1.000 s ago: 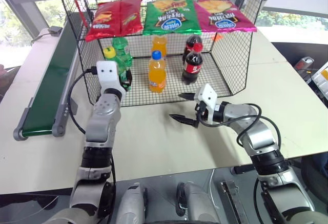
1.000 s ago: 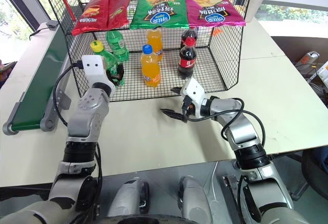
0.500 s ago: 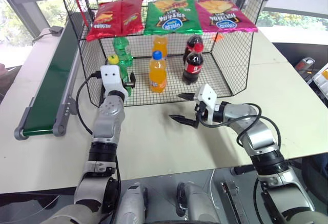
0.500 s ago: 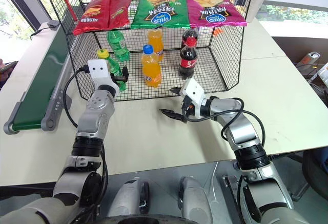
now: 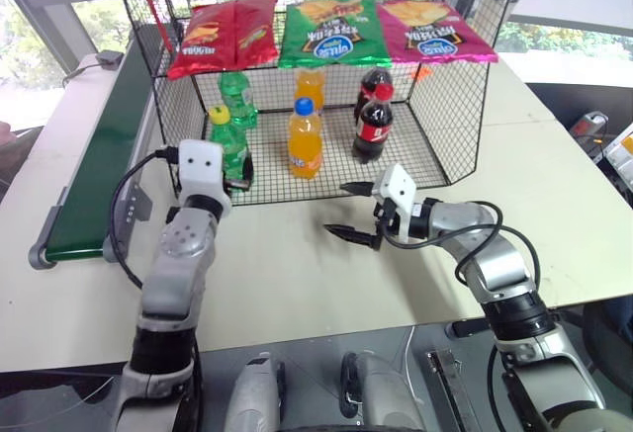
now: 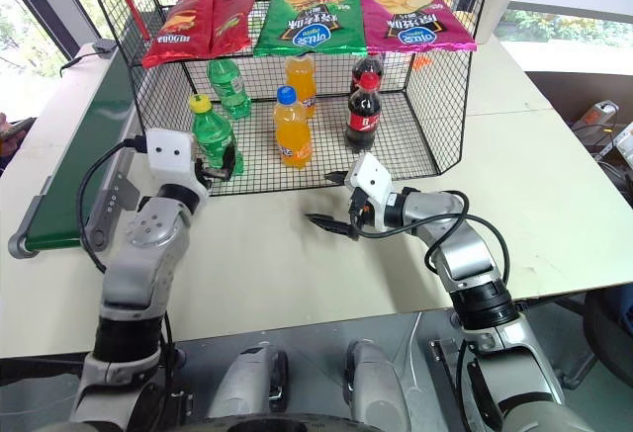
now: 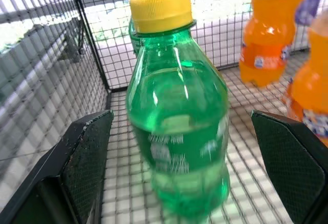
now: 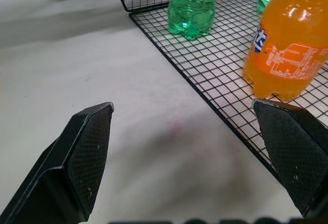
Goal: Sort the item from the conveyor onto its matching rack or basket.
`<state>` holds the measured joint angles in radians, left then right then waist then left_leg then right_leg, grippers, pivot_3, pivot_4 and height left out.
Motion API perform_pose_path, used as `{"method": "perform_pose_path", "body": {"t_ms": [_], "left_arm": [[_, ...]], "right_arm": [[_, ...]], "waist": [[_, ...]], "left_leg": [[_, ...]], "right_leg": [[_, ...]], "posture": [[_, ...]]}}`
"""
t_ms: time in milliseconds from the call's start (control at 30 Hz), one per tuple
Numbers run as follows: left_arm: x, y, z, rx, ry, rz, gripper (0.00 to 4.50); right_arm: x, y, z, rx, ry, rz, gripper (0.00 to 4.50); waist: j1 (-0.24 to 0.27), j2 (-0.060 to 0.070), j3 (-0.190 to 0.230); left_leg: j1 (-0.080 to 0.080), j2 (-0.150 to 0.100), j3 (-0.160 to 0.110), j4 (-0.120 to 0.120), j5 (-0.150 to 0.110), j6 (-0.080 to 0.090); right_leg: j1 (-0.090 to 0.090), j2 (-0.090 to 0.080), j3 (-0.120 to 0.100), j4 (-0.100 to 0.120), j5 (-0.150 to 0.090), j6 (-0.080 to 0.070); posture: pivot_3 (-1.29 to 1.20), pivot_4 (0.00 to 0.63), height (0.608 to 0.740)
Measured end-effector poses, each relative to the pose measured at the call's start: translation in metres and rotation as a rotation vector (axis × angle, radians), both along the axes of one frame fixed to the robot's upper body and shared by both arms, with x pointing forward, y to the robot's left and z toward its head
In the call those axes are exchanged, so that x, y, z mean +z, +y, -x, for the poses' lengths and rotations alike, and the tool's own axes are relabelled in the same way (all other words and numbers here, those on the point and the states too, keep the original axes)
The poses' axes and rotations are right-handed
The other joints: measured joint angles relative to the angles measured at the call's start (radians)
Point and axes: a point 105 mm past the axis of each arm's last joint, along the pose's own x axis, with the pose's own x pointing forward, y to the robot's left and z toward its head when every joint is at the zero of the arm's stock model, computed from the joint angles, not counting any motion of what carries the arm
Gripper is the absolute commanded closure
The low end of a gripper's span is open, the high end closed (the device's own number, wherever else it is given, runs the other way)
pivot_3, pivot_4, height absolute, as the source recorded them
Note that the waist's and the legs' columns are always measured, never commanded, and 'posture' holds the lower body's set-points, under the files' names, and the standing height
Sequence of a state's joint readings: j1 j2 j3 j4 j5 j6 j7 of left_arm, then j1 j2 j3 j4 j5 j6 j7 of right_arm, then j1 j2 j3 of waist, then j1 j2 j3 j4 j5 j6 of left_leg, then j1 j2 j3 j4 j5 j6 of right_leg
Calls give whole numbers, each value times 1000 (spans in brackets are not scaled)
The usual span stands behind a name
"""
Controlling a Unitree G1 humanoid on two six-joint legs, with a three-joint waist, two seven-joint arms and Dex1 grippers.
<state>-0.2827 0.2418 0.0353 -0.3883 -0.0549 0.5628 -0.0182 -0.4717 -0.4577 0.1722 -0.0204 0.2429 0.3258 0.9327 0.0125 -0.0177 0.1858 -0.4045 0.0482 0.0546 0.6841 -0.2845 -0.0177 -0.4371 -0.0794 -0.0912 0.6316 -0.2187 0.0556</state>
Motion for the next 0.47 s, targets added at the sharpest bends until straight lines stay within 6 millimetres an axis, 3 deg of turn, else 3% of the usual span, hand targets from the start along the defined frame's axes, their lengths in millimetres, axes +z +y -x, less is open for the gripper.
{"method": "perform_pose_path", "body": {"t_ms": [267,467], "left_arm": [[-20,2,53,-42,133,-4,34],[-42,15,72,-8,227,28,34]], "right_arm": [[-3,1,2,10,8,-6,0],[-5,1,3,9,13,-6,0]], "waist": [[-1,0,0],[1,0,0]], "left_leg": [[0,0,-1,0,0,0],[1,0,-1,0,0,0]], "right_leg": [[0,0,0,0,0,0],[0,0,0,0,0,-1]], "posture": [[0,150,740],[0,150,740]]}}
